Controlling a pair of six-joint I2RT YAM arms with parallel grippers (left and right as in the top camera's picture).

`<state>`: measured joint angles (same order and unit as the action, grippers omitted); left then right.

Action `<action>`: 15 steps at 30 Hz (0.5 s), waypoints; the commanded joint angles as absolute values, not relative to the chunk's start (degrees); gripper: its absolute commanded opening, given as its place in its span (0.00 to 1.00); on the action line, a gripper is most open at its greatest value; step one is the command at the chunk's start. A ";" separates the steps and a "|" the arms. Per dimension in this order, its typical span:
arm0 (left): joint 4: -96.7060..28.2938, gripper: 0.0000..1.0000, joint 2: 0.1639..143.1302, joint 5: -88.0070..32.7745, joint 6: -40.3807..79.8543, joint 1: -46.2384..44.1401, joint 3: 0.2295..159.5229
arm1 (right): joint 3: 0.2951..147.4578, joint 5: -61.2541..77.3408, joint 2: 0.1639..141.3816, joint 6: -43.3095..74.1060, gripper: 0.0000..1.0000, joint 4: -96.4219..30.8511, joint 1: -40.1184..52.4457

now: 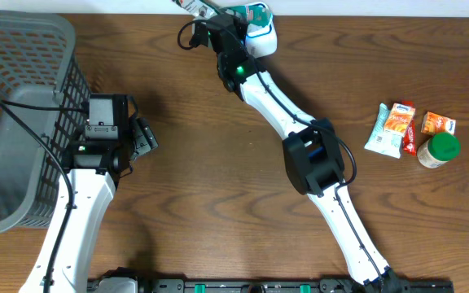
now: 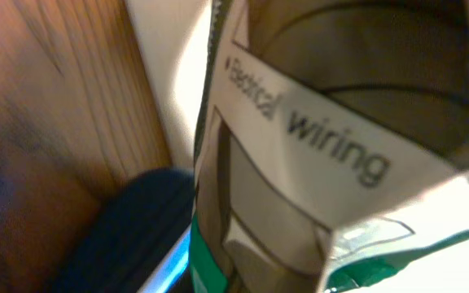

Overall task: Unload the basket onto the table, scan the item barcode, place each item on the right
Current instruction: 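Hold the glove pack under the white scanner with the right gripper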

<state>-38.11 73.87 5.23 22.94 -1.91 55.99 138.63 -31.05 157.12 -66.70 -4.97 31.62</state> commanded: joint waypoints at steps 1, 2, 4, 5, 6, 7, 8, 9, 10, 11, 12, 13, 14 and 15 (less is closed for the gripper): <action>-38.09 0.85 74.06 5.61 23.68 -1.67 56.05 | 138.93 -30.41 157.18 -61.98 0.01 -5.17 31.77; -38.09 0.85 74.06 5.61 23.70 -1.67 56.05 | 138.98 -31.16 157.07 -61.17 0.01 -5.15 31.51; -38.09 0.85 74.06 5.61 23.68 -1.67 56.05 | 139.09 -32.38 156.51 -59.20 0.01 -5.17 30.96; -38.09 0.85 74.06 5.61 23.68 -1.67 56.05 | 139.09 -32.62 155.89 -57.63 0.01 -5.19 30.68; -38.09 0.85 74.06 5.61 23.68 -1.67 56.05 | 139.09 -32.51 155.02 -55.81 0.01 -5.23 30.39; -38.09 0.85 74.06 5.61 23.68 -1.67 56.05 | 139.09 -32.49 153.99 -53.95 0.01 -5.21 30.22; -38.09 0.85 74.06 5.61 23.70 -1.67 56.05 | 139.09 -32.42 152.51 -51.79 0.01 -5.19 30.02; -38.09 0.85 74.06 5.61 23.68 -1.67 56.05 | 139.09 -32.21 150.93 -49.52 0.01 -5.26 29.91; -38.09 0.85 74.06 5.61 23.70 -1.67 56.05 | 139.09 -31.99 149.18 -46.89 0.01 -5.74 29.85; -38.09 0.85 74.06 5.61 23.68 -1.67 56.05 | 139.09 -31.66 147.02 -44.21 0.01 -7.11 29.80; -38.09 0.85 74.06 5.61 23.68 -1.67 56.05 | 139.09 -31.09 145.05 -42.87 0.01 -9.19 29.76; -38.09 0.85 74.06 5.61 23.70 -1.67 56.05 | 139.09 -30.37 142.93 -41.63 0.01 -11.79 29.74; -38.09 0.85 74.06 5.61 23.70 -1.67 56.05 | 139.09 -29.54 140.03 -39.70 0.01 -15.53 29.65; -38.09 0.85 74.06 5.61 23.68 -1.67 56.05 | 139.09 -29.06 137.88 -37.69 0.01 -18.61 29.52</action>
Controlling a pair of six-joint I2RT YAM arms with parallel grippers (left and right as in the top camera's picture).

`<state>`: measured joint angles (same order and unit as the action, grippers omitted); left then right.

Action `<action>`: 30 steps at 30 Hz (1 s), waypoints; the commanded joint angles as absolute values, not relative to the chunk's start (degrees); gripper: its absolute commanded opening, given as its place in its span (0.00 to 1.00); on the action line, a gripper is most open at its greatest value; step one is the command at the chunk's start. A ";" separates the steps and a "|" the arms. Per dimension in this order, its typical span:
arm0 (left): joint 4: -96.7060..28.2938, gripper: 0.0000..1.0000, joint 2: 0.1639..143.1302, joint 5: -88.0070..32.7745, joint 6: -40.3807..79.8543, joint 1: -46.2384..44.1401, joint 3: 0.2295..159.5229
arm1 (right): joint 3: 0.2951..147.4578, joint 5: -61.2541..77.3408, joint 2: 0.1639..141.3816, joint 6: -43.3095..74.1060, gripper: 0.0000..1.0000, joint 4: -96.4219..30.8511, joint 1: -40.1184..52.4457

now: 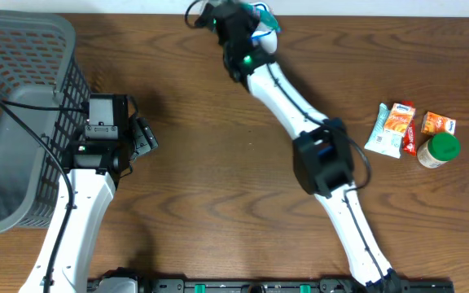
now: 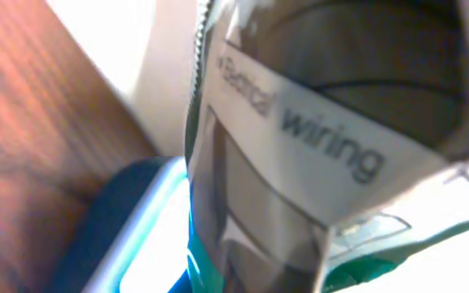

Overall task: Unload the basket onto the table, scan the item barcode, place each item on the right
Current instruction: 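Hold the glove pack under the white scanner with the right gripper, then carry the glove pack right and release it beside the Kleenex packs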

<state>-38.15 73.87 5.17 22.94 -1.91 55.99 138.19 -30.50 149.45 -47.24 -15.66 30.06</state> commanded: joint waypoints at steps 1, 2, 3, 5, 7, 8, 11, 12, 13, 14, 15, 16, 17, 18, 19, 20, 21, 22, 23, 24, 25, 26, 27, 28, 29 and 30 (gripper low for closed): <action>-38.09 0.85 74.06 5.61 23.68 -1.67 56.05 | 139.09 -28.42 135.48 -35.16 0.01 -22.33 29.32; -38.09 0.85 74.06 5.61 23.68 -1.67 56.05 | 139.09 -27.33 133.12 -32.49 0.01 -26.33 29.04; -38.09 0.85 74.06 5.61 23.68 -1.67 56.05 | 139.09 -25.21 130.58 -29.52 0.01 -31.03 28.51; -38.09 0.85 74.06 5.61 23.70 -1.67 56.05 | 139.09 -20.03 126.58 -24.43 0.12 -39.79 27.22; -38.09 0.85 74.06 5.61 23.68 -1.67 56.05 | 139.09 -14.33 123.46 -20.10 0.15 -48.73 25.32; -38.09 0.85 74.06 5.61 23.68 -1.67 56.05 | 139.09 -11.84 122.41 -17.98 0.13 -52.99 24.18; -38.09 0.85 74.06 5.61 23.68 -1.67 56.05 | 139.09 -5.76 120.90 -12.75 0.01 -66.59 19.33; -38.09 0.85 74.06 5.61 23.70 -1.67 56.05 | 138.91 -1.98 121.27 -11.07 0.01 -74.89 15.90; -38.09 0.85 74.06 5.61 23.70 -1.67 56.05 | 138.61 0.47 121.78 -10.76 0.01 -78.91 14.02; -38.09 0.85 74.06 5.61 23.68 -1.67 56.05 | 138.12 2.59 122.15 -10.74 0.01 -82.08 12.38; -38.09 0.85 74.06 5.61 23.68 -1.67 56.05 | 137.05 4.73 122.69 -10.74 0.01 -85.14 10.44; -38.09 0.85 74.06 5.61 23.68 -1.67 56.05 | 135.74 6.07 122.96 -10.74 0.01 -86.96 8.86; -38.09 0.85 74.06 5.61 23.68 -1.67 56.05 | 133.43 7.11 123.17 -10.74 0.01 -87.96 7.14; -38.09 0.85 74.06 5.61 23.68 -1.67 56.05 | 130.45 7.42 123.24 -10.72 0.01 -87.68 5.50; -38.09 0.85 74.06 5.61 23.68 -1.67 56.05 | 127.79 7.40 123.24 -10.72 0.01 -86.74 4.25; -38.09 0.85 74.06 5.61 23.68 -1.67 56.05 | 124.36 7.42 123.24 -10.57 0.01 -84.95 2.85; -38.09 0.85 74.06 5.61 23.68 -1.67 56.05 | 121.12 7.40 123.24 -9.78 0.01 -82.81 1.61; -38.09 0.85 74.06 5.61 23.68 -1.67 56.05 | 118.45 7.40 123.24 -8.97 0.01 -80.97 0.60; -38.09 0.85 74.06 5.61 23.68 -1.67 56.05 | 115.28 7.42 123.24 -7.60 0.01 -78.61 -0.56; -38.09 0.85 74.06 5.61 23.68 -1.67 56.05 | 112.84 7.44 123.24 -6.74 0.01 -76.55 -1.45; -38.09 0.85 74.06 5.61 23.70 -1.67 56.05 | 110.26 7.42 123.24 -5.96 0.01 -74.00 -2.46; -38.09 0.85 74.06 5.61 23.68 -1.67 56.05 | 108.66 7.46 123.24 -5.65 0.01 -72.25 -3.16; -38.09 0.85 74.06 5.61 23.68 -1.67 56.05 | 106.28 7.60 123.24 -5.61 0.13 -69.30 -4.40; -38.09 0.85 74.06 5.61 23.70 -1.67 56.05 | 105.89 7.60 123.24 -5.61 0.42 -68.66 -4.82; -38.09 0.85 74.06 5.61 23.68 -1.67 56.05 | 105.86 7.60 123.24 -5.63 0.68 -68.20 -5.30; -38.09 0.85 74.06 5.61 23.68 -1.67 56.05 | 105.91 7.62 123.24 -5.63 0.82 -67.59 -5.63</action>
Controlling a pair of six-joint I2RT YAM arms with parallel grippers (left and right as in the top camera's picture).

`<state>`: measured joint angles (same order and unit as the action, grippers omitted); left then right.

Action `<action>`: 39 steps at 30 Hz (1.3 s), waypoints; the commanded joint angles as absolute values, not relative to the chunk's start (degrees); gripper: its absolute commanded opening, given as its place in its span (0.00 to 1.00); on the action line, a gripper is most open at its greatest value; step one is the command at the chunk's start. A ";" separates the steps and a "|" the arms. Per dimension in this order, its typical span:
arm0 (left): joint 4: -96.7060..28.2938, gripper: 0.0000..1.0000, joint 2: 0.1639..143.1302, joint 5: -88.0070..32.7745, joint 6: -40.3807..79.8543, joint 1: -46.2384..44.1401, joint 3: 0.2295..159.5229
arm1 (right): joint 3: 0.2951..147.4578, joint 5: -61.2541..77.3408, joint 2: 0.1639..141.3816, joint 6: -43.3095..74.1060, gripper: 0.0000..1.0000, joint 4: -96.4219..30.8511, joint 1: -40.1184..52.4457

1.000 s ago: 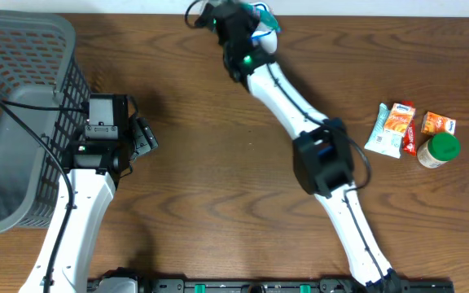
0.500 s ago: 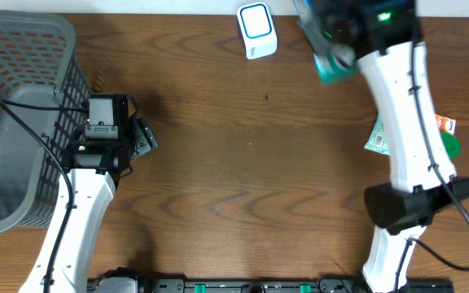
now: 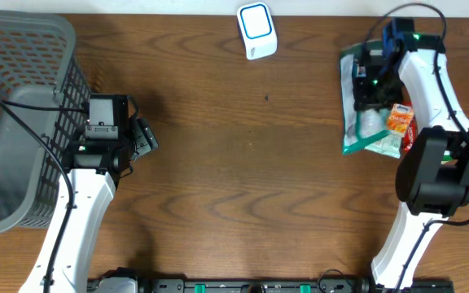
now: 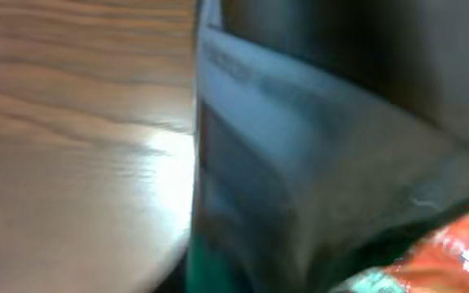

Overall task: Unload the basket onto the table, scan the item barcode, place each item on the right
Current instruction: 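Carry the glove pack right and release it beside the Kleenex packs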

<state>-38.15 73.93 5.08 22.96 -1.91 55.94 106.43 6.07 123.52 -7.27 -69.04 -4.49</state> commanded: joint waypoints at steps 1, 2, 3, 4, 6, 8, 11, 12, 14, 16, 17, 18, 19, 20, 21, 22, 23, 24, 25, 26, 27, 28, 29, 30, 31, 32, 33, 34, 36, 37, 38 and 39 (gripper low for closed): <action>-38.09 0.85 74.06 5.61 23.68 -1.67 56.05 | 106.17 7.62 123.20 -5.63 0.93 -67.29 -5.80; -38.09 0.85 74.06 5.61 23.70 -1.67 56.05 | 106.61 7.66 123.13 -5.63 0.99 -67.26 -5.93; -38.09 0.85 74.06 5.61 23.68 -1.67 56.05 | 107.37 7.64 123.13 -5.63 0.99 -67.29 -5.96; -38.09 0.85 74.06 5.61 23.70 -1.67 56.05 | 108.03 7.64 123.13 -5.63 0.99 -67.33 -5.96; -38.09 0.85 74.06 5.61 23.70 -1.67 56.05 | 110.06 7.64 123.13 -5.63 0.99 -67.53 -5.96; -38.09 0.85 74.06 5.61 23.68 -1.67 56.05 | 111.50 7.62 123.13 -5.63 0.99 -67.53 -5.91; -38.09 0.85 74.06 5.61 23.68 -1.67 56.05 | 112.07 7.57 123.13 -5.63 0.99 -67.51 -5.93; -38.09 0.85 74.06 5.61 23.70 -1.67 56.05 | 112.03 7.57 123.13 -5.63 0.99 -67.51 -5.98; -38.09 0.85 74.06 5.61 23.68 -1.67 56.05 | 111.83 7.60 123.13 -5.63 0.99 -67.48 -5.96; -38.09 0.85 74.06 5.61 23.68 -1.67 56.05 | 111.81 7.60 123.13 -5.63 0.99 -67.46 -5.91; -38.09 0.85 74.06 5.61 23.68 -1.67 56.05 | 111.81 7.60 123.13 -5.63 0.99 -67.46 -5.91; -38.09 0.85 74.06 5.61 23.68 -1.67 56.05 | 111.81 7.60 123.13 -5.63 0.99 -67.46 -5.91; -38.09 0.85 74.06 5.61 23.68 -1.67 56.05 | 111.81 7.60 123.13 -5.63 0.99 -67.46 -5.91; -38.09 0.85 74.06 5.61 23.70 -1.67 56.05 | 111.81 7.60 123.13 -5.63 0.99 -67.46 -5.91; -38.09 0.85 74.06 5.61 23.68 -1.67 56.05 | 111.81 7.60 123.13 -5.63 0.99 -67.46 -5.91; -38.09 0.85 74.06 5.61 23.68 -1.67 56.05 | 111.81 7.60 123.13 -5.63 0.99 -67.46 -5.91; -38.09 0.85 74.06 5.61 23.68 -1.67 56.05 | 111.81 7.60 123.13 -5.63 0.99 -67.46 -5.91; -38.09 0.85 74.06 5.61 23.68 -1.67 56.05 | 111.81 7.60 123.13 -5.63 0.99 -67.46 -5.91; -38.09 0.85 74.06 5.61 23.68 -1.67 56.05 | 111.81 7.60 123.13 -5.63 0.99 -67.46 -5.91; -38.09 0.85 74.06 5.61 23.68 -1.67 56.05 | 111.81 7.60 123.13 -5.63 0.99 -67.46 -5.91; -38.09 0.85 74.06 5.61 23.70 -1.67 56.05 | 111.81 7.60 123.13 -5.63 0.99 -67.46 -5.91; -38.09 0.85 74.06 5.61 23.68 -1.67 56.05 | 111.81 7.60 123.13 -5.63 0.99 -67.46 -5.91; -38.09 0.85 74.06 5.61 23.68 -1.67 56.05 | 111.81 7.60 123.13 -5.63 0.99 -67.46 -5.91; -38.09 0.85 74.06 5.61 23.68 -1.67 56.05 | 111.81 7.60 123.13 -5.63 0.99 -67.46 -5.91; -38.09 0.85 74.06 5.61 23.68 -1.67 56.05 | 111.81 7.60 123.13 -5.63 0.99 -67.46 -5.91; -38.09 0.85 74.06 5.61 23.68 -1.67 56.05 | 111.81 7.60 123.13 -5.63 0.99 -67.46 -5.91; -38.09 0.85 74.06 5.61 23.68 -1.67 56.05 | 111.81 7.60 123.13 -5.63 0.99 -67.46 -5.91; -38.09 0.85 74.06 5.61 23.68 -1.67 56.05 | 111.81 7.60 123.13 -5.63 0.99 -67.46 -5.91; -38.09 0.85 74.06 5.61 23.70 -1.67 56.05 | 111.74 7.57 123.37 -5.63 0.99 -67.46 -5.91; -38.09 0.85 74.06 5.61 23.68 -1.67 56.05 | 111.74 7.60 123.37 -5.63 0.99 -67.46 -5.89; -38.09 0.85 74.06 5.61 23.68 -1.67 56.05 | 111.74 7.60 123.33 -5.63 0.99 -67.46 -5.89; -38.09 0.85 74.06 5.61 23.68 -1.67 56.05 | 111.74 7.57 123.04 -5.63 0.99 -67.48 -5.89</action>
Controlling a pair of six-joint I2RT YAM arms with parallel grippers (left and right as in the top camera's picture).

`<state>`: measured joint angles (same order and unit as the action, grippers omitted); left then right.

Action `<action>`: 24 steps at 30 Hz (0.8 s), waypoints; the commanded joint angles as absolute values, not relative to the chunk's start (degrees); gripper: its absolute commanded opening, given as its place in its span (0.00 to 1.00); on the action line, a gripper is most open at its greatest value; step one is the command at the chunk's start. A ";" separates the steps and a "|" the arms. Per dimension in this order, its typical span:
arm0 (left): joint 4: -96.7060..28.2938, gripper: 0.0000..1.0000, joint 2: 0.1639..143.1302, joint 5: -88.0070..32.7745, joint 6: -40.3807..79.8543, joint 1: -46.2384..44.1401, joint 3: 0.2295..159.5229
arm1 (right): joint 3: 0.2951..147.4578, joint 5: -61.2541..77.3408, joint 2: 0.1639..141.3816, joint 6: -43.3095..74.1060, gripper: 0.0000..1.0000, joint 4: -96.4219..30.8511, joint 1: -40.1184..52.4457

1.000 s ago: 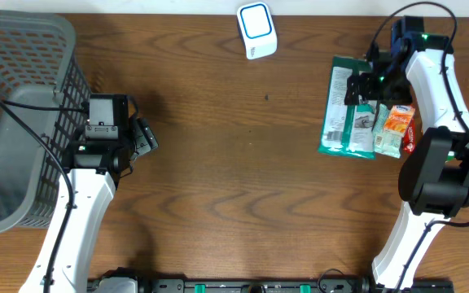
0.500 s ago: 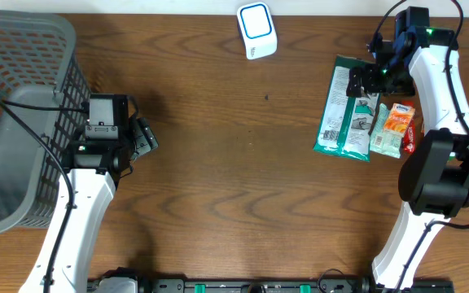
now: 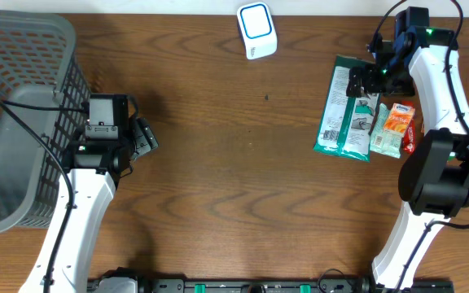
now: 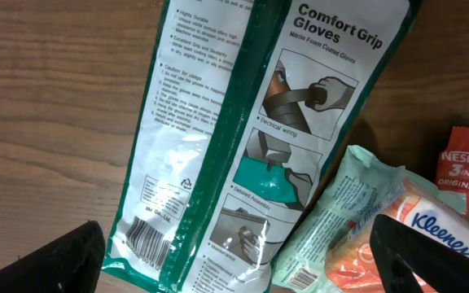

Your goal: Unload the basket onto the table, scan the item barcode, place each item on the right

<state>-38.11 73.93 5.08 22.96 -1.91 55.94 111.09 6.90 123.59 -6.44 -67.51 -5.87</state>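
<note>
The green-and-white Comfort Grip Gloves packet lies flat on the table at the right, printed back up. Its barcode shows at the lower left corner in the right wrist view. My right gripper hovers open just above the packet, one black finger to each side and nothing between them. The white-and-blue scanner sits at the far edge, well left of the packet. My left gripper rests at the left, far from both.
A Kleenex tissue pack lies partly against the packet's right edge, with an orange sachet and a red Nescafe sachet beside it. A grey mesh basket fills the left side.
The right gripper held the gloves packet raised over the small packs at the right. Now the packet lies flat on the table and the gripper is open above it.
My right gripper held the gloves packet at the scanner by the far edge, and it was still there half a second later. Then arm and packet were at the right side of the table. The packet has now been let go there beside the tissue pack.
</note>
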 commanded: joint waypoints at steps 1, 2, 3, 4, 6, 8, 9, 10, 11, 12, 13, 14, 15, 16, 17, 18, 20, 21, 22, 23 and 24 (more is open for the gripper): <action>-38.09 0.85 74.06 5.61 23.68 -1.67 56.05 | 111.74 7.57 122.45 -5.63 0.99 -67.48 -5.74; -38.09 0.85 74.06 5.61 23.68 -1.67 56.05 | 111.74 7.60 121.71 -5.63 0.99 -67.48 -5.48; -38.09 0.85 74.06 5.61 23.68 -1.67 56.05 | 111.74 7.60 120.11 -5.63 0.99 -67.51 -5.08; -38.09 0.85 74.06 5.61 23.68 -1.67 56.05 | 111.74 7.60 118.54 -5.63 0.99 -67.51 -4.64; -38.09 0.85 74.06 5.61 23.70 -1.67 56.05 | 111.74 7.60 114.06 -5.63 0.99 -67.46 -3.60; -38.09 0.85 74.06 5.61 23.68 -1.67 56.05 | 111.74 7.60 108.44 -5.63 0.99 -67.46 -2.44; -38.09 0.85 74.06 5.61 23.68 -1.67 56.05 | 111.74 7.60 105.82 -5.63 0.99 -67.46 -2.02; -38.09 0.85 74.06 5.61 23.68 -1.67 56.05 | 111.74 7.60 102.78 -5.63 0.99 -67.46 -1.67; -38.09 0.85 74.06 5.61 23.68 -1.67 56.05 | 111.74 7.60 98.94 -5.63 0.99 -67.46 -1.39; -38.09 0.85 74.06 5.61 23.68 -1.67 56.05 | 111.74 7.60 96.42 -5.61 0.99 -67.46 -1.28; -38.09 0.85 74.06 5.61 23.68 -1.67 56.05 | 111.74 7.60 93.19 -5.63 0.99 -67.48 -1.17; -38.06 0.85 74.06 5.61 23.68 -1.67 56.05 | 111.74 7.60 89.47 -5.63 0.99 -67.46 -1.06; -38.09 0.85 74.06 5.61 23.68 -1.67 56.05 | 111.74 7.38 86.13 -5.89 0.99 -67.48 -1.06; -38.06 0.85 74.06 5.61 23.70 -1.67 56.05 | 111.74 6.28 82.81 -6.74 0.99 -67.55 -1.06; -38.06 0.85 74.06 5.61 23.70 -1.67 56.05 | 111.74 4.51 79.18 -7.42 0.99 -67.70 -1.06; -38.06 0.85 74.06 5.61 23.68 -1.67 56.05 | 111.74 3.38 75.96 -7.35 0.99 -67.70 -1.06; -38.09 0.85 74.06 5.61 23.68 -1.67 56.05 | 111.70 3.09 70.83 -7.33 0.99 -67.68 -0.93; -38.09 0.85 74.06 5.61 23.70 -1.67 56.05 | 111.53 3.01 68.16 -7.38 0.99 -67.68 -0.60; -38.09 0.85 74.06 5.61 23.68 -1.67 56.05 | 110.93 3.05 65.14 -7.35 0.99 -67.68 0.01; -38.09 0.85 74.06 5.61 23.68 -1.67 56.05 | 110.30 3.05 63.16 -7.35 0.99 -67.75 0.54; -38.09 0.85 74.06 5.61 23.68 -1.67 56.05 | 109.21 2.61 60.62 -8.19 0.99 -67.72 1.26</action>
